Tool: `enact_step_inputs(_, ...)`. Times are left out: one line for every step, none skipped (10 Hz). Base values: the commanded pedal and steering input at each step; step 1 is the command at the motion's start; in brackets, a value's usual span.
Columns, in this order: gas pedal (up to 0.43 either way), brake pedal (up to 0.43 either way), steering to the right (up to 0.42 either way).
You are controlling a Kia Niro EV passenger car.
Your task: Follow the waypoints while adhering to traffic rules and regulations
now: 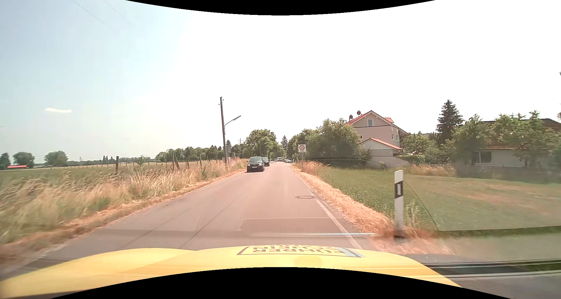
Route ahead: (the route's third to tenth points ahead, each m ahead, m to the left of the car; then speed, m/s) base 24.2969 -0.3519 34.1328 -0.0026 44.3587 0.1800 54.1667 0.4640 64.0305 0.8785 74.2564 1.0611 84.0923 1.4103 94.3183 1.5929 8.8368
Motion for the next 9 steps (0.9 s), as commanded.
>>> enact_step_inputs(0.000,0.000,-0.009)
enact_step_inputs(0.000,0.000,-0.008)
enact_step_inputs(0.000,0.000,-0.008)
enact_step_inputs(0.008,0.000,-0.008)
enact_step_inputs(0.020,0.000,-0.008)
enact_step_inputs(0.028,0.000,-0.008)
enact_step_inputs(0.028,0.000,-0.009)
enact_step_inputs(0.028,0.000,-0.008)
enact_step_inputs(0.028,0.000,-0.008)
